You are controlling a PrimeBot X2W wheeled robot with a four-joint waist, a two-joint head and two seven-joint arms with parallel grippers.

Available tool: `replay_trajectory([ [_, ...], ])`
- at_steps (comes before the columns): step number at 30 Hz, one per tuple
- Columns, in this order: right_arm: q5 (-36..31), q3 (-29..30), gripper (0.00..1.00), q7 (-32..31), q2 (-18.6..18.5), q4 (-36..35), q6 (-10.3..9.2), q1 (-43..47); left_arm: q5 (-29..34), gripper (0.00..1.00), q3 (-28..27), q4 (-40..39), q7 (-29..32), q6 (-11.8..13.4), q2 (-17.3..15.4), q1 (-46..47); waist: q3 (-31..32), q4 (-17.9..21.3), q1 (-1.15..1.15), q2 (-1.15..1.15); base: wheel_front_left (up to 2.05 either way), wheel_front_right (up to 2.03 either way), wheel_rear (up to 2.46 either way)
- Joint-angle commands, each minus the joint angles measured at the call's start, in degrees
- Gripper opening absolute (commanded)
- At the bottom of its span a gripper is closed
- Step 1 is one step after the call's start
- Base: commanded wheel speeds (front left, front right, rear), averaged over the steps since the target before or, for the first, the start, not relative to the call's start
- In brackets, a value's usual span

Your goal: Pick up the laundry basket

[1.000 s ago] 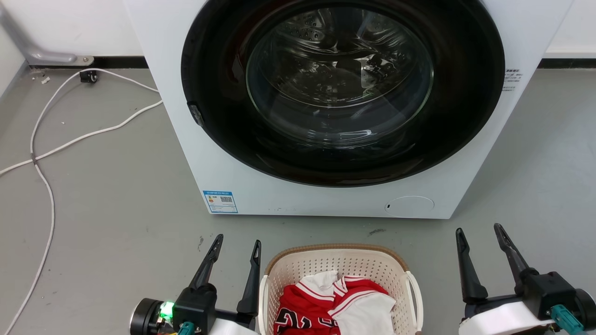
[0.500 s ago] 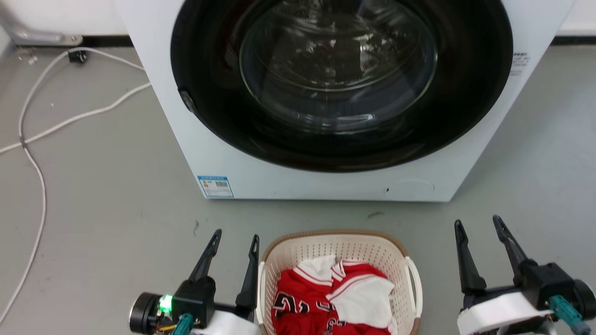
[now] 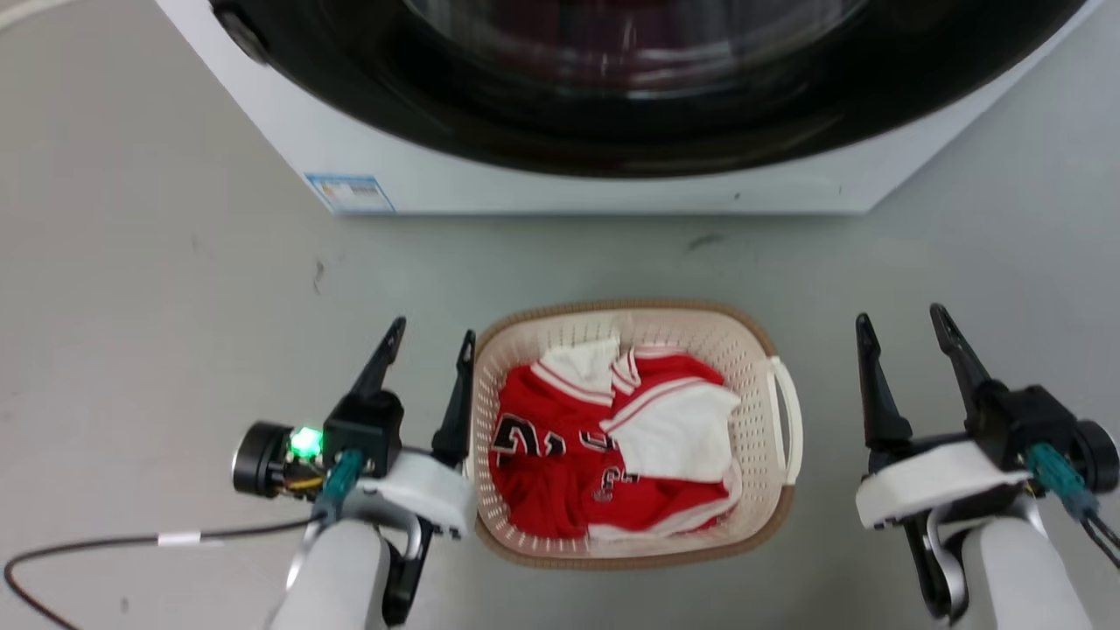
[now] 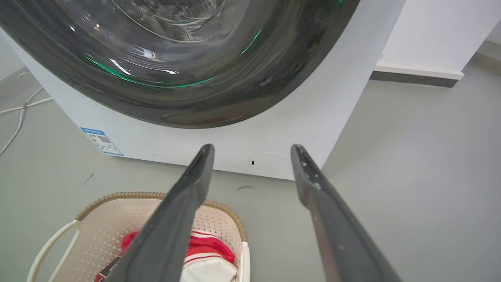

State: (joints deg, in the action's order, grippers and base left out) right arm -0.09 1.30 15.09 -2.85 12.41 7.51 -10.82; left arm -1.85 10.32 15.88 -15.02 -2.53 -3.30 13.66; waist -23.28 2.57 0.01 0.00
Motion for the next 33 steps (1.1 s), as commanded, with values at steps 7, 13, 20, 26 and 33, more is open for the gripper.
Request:
replay_trajectory([
  [7,2.4,0.4,1.00,0.1,-0.2,13.8,-0.06,-11.3,0.8,1.00,-0.6,11.9,-0.2,-0.7,-0.8,11.3,-13.0,0.3,-0.01,0.00,0.00,0.00,0.00],
  [13,1.3,0.8,1.00,0.1,-0.1,23.6,-0.05,-17.7,0.8,1.00,-0.3,21.9,-0.2,-1.4,-0.9,18.3,-17.0,0.0,-0.01,0.00,0.00,0.00,0.00],
  [20,0.9,0.1,1.00,-0.8,0.0,35.7,-0.05,-24.6,0.0,1.00,0.5,34.6,-0.2,-2.6,-1.0,24.6,-19.7,-0.4,-0.01,0.00,0.00,0.00,0.00],
  [26,0.9,-0.8,1.00,-3.6,-0.1,44.3,-0.05,-30.0,-0.6,1.00,1.7,44.6,0.1,-3.4,-0.6,29.9,-21.3,-0.8,-0.01,0.00,0.00,0.00,0.00],
  [33,1.2,-2.0,1.00,-7.1,-0.6,52.1,-0.05,-34.5,-2.4,1.00,3.1,52.4,4.1,-4.2,0.0,34.8,-22.7,-1.1,-0.01,0.00,0.00,0.00,0.00],
])
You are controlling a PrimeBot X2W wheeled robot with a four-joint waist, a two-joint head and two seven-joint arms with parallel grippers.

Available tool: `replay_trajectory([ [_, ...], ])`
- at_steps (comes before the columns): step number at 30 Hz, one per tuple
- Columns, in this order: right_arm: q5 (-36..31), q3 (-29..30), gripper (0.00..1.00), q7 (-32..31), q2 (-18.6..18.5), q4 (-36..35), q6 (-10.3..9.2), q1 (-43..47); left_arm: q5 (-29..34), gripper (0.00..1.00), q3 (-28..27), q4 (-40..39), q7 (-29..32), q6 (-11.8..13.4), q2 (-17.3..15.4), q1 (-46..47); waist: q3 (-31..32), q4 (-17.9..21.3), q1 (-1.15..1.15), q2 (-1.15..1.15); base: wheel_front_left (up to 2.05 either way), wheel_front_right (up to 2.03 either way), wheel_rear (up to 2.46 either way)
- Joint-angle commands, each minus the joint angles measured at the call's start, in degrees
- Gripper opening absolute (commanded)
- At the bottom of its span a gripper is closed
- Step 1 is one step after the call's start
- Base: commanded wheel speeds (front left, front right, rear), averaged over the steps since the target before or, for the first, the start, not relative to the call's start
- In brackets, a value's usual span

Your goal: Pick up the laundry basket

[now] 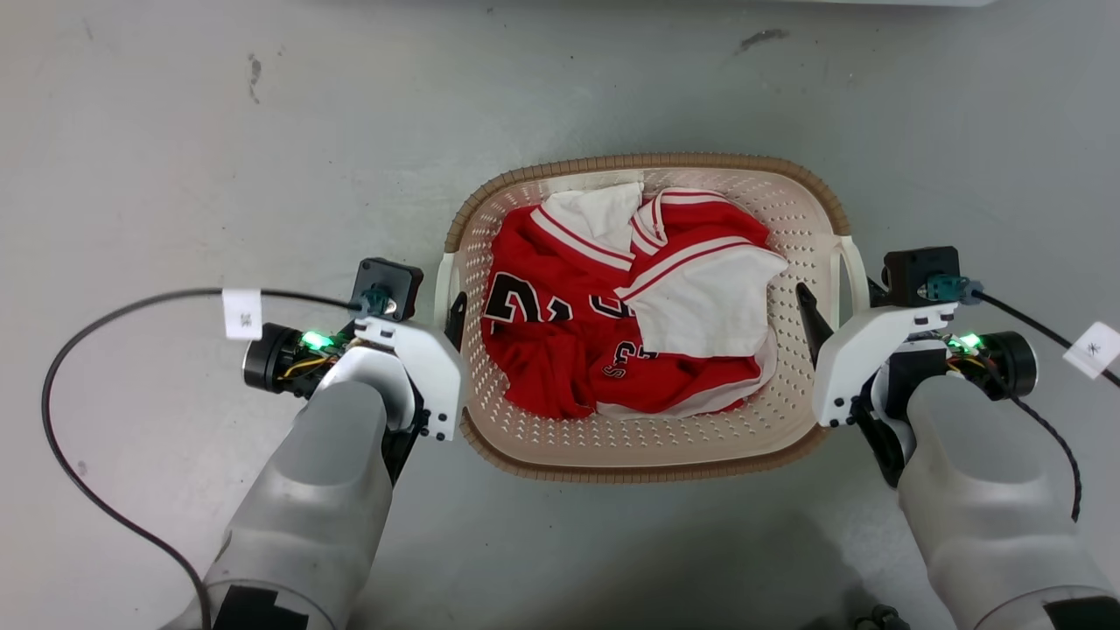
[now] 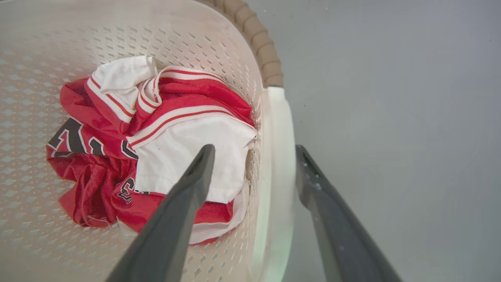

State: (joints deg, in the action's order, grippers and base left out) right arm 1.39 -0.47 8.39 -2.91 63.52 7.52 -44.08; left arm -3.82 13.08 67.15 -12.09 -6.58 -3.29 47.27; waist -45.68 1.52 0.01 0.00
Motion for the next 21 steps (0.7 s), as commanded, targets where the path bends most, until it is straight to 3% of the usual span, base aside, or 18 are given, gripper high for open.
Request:
replay_trajectory([
  [1,-0.4,-0.4,1.00,-0.8,-0.6,1.8,-0.06,-1.9,-0.6,1.00,0.7,2.0,2.3,-0.3,0.1,1.7,-0.5,-0.1,-0.01,0.00,0.00,0.00,0.00],
  [7,-0.6,-1.2,1.00,-2.8,-0.9,6.6,-0.06,-5.6,-3.2,1.00,3.5,4.6,7.2,-0.8,0.3,4.1,-2.1,0.0,-0.01,0.00,0.00,0.00,0.00],
  [20,-0.1,-1.2,1.00,-3.8,-1.7,8.9,-0.06,-8.0,-10.5,1.00,10.7,2.6,8.6,-0.9,0.4,3.9,-3.3,-0.6,-0.01,0.00,0.00,0.00,0.00],
  [21,0.1,-1.3,0.46,-4.0,-1.6,9.1,-0.06,-7.9,-11.2,0.86,11.1,2.5,8.6,-0.9,0.4,3.9,-3.3,-0.7,-0.01,0.00,0.00,0.00,0.00],
])
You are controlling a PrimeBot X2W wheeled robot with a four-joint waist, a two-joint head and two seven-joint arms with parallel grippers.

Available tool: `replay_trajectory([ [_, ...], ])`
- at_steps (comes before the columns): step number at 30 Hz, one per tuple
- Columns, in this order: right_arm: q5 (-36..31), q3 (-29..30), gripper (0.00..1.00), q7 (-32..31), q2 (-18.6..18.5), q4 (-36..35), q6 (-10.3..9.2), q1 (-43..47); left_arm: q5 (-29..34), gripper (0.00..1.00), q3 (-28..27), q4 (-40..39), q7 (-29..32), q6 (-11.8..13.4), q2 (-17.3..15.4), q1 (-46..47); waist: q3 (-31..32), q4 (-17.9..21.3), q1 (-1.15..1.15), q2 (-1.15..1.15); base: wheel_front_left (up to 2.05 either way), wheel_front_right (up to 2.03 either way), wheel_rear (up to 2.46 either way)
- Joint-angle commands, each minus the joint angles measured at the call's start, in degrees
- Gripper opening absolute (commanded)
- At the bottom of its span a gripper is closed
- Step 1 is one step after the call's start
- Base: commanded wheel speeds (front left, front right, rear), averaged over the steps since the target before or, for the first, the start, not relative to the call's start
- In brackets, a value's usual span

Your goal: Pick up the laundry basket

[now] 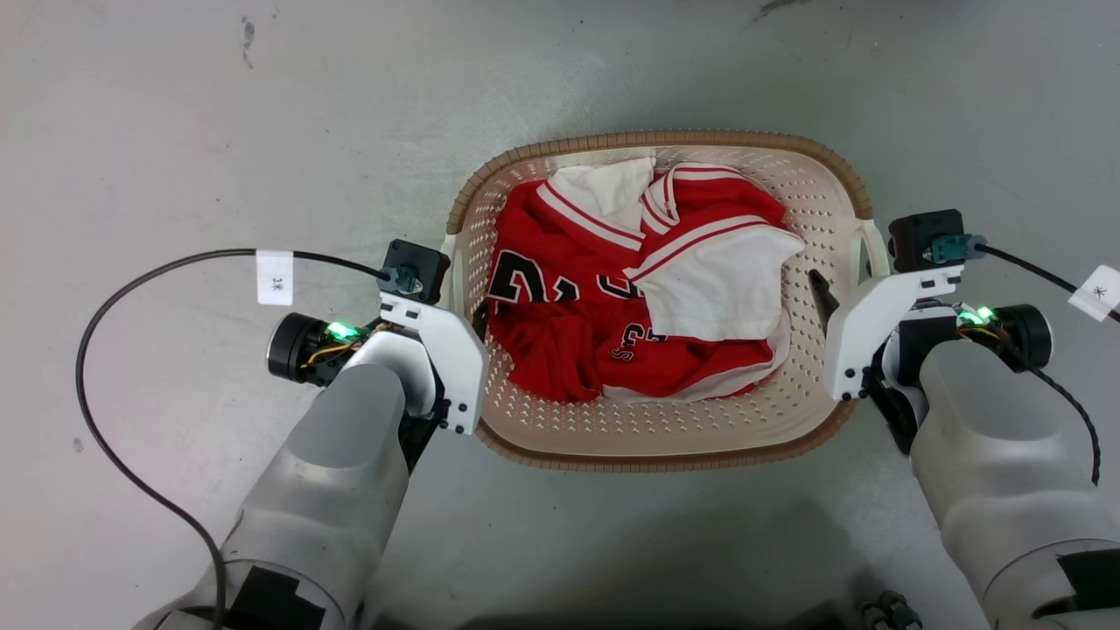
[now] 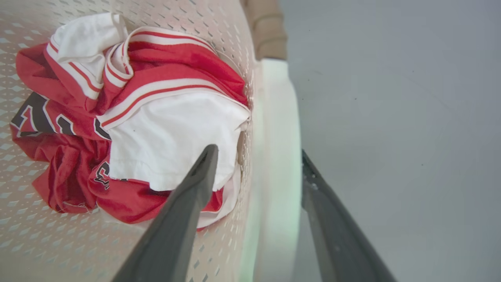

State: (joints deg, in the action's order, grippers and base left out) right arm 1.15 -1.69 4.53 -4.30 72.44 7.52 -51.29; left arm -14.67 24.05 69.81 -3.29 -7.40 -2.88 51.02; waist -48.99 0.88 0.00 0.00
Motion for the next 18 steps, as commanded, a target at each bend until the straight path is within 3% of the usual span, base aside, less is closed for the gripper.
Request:
replay_trajectory([
  [1,0.4,-0.2,0.00,-0.4,-0.2,0.3,-0.06,-0.7,-1.1,0.18,0.7,-0.4,0.0,0.0,0.0,-0.1,0.0,0.0,0.00,0.00,0.00,0.00,0.00],
  [2,0.4,-0.4,0.00,-0.6,-0.1,0.4,-0.06,-0.8,-1.8,0.00,1.3,-0.6,0.5,0.0,0.0,-0.3,0.0,0.0,0.00,0.00,0.00,0.00,0.00],
  [11,1.4,-1.5,0.00,-1.7,-0.8,0.9,-0.08,-0.5,-6.6,0.00,6.1,-1.5,0.6,-0.1,0.0,-0.6,0.8,-0.4,0.00,0.00,0.00,0.00,0.00],
  [18,2.3,-2.6,0.00,-4.3,-0.6,1.2,-0.07,1.2,-12.2,0.00,8.7,-2.5,2.1,-0.2,0.0,-2.1,5.2,0.3,0.00,0.00,0.00,0.00,0.00],
])
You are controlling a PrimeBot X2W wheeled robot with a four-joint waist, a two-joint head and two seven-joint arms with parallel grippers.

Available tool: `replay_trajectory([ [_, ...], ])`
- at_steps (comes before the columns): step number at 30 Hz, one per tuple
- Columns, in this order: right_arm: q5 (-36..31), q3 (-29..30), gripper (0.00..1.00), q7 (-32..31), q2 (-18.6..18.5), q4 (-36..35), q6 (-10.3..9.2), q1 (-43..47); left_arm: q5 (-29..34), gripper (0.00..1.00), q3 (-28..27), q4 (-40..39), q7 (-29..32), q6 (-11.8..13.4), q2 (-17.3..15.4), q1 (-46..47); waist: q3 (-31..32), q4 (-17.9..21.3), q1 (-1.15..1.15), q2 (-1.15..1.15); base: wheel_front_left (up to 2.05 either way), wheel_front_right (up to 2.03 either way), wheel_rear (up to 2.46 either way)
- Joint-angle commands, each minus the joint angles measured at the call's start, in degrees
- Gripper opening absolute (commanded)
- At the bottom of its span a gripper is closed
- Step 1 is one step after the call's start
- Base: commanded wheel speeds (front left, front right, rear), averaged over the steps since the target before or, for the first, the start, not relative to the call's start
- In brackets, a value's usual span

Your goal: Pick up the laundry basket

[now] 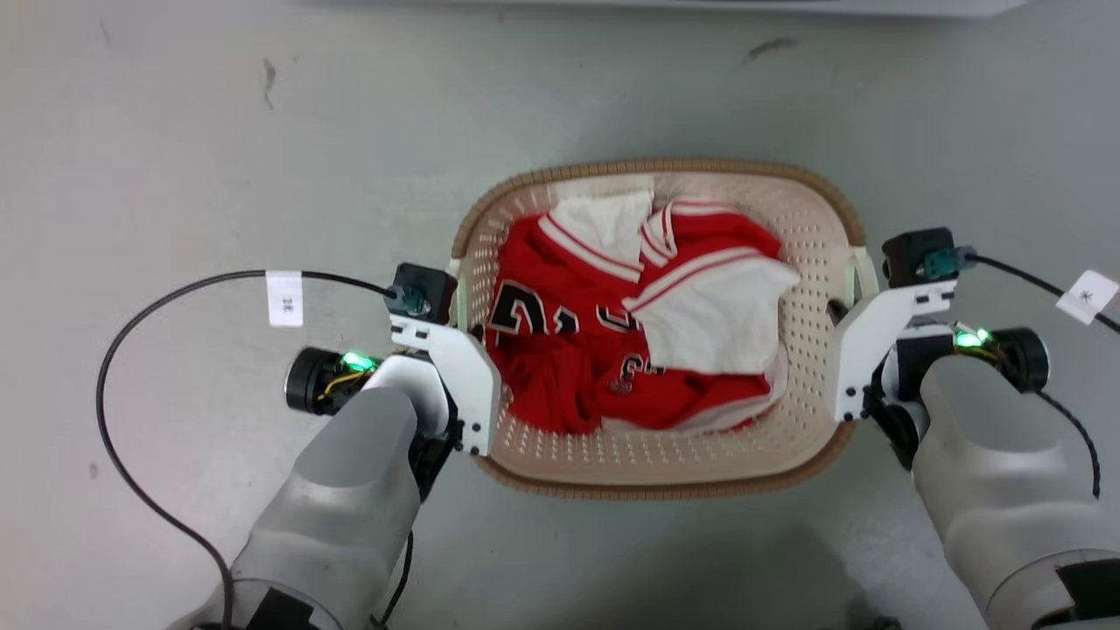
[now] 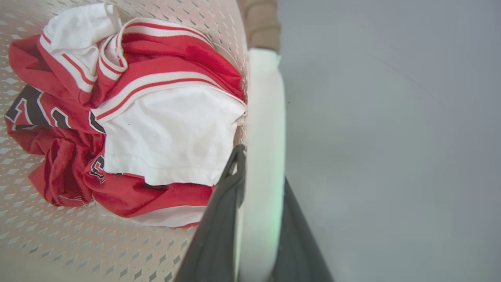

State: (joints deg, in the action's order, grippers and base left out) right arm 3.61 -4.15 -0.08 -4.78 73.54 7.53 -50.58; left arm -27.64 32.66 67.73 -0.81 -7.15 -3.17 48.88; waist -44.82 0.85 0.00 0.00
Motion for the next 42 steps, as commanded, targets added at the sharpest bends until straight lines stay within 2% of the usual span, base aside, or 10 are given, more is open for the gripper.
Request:
replay_trajectory([
  [1,0.1,-0.3,0.00,-0.3,-0.1,0.1,-0.08,0.6,-0.3,0.00,0.5,-0.8,0.1,-0.5,0.0,-0.1,2.0,0.4,0.00,0.00,0.00,0.00,0.00],
  [5,0.7,-1.5,0.00,-3.4,-0.5,0.2,-0.08,1.8,-4.0,0.00,3.2,-2.3,3.4,-0.5,-1.4,-1.9,7.0,0.8,0.00,0.00,0.00,0.00,0.00],
  [10,2.2,-5.1,0.00,-11.8,0.0,0.3,-0.08,4.0,-10.8,0.00,9.2,-7.1,12.0,-0.5,-3.6,-4.4,15.8,1.5,0.00,0.00,0.00,0.00,0.00],
  [15,5.5,-8.2,0.00,-17.4,0.1,0.4,-0.07,5.6,-17.1,0.00,13.7,-11.4,18.2,-0.6,-7.1,-6.4,23.0,1.9,0.00,0.00,0.00,0.00,0.00],
  [22,9.7,-13.1,0.00,-23.7,-0.2,0.2,-0.07,7.0,-24.7,0.00,17.0,-15.9,22.3,-0.6,-11.5,-7.8,31.6,2.8,0.00,0.00,0.00,0.00,0.00],
  [31,16.1,-18.2,0.00,-30.6,-0.4,-2.6,-0.07,7.6,-30.7,0.00,22.3,-18.1,28.3,-0.6,-14.5,-10.4,39.0,3.8,0.00,0.00,0.00,0.00,0.00],
  [35,18.4,-23.0,0.00,-35.2,-0.8,-5.0,-0.05,8.7,-32.5,0.00,25.2,-19.4,31.9,-0.6,-16.1,-11.2,40.9,4.2,0.00,0.00,0.00,0.00,0.00],
  [42,24.6,-26.2,0.00,-39.3,-3.3,-8.1,-0.04,10.6,-35.3,0.00,27.2,-19.5,32.6,-0.6,-16.9,-11.6,44.0,4.0,0.00,0.00,0.00,0.00,0.00],
])
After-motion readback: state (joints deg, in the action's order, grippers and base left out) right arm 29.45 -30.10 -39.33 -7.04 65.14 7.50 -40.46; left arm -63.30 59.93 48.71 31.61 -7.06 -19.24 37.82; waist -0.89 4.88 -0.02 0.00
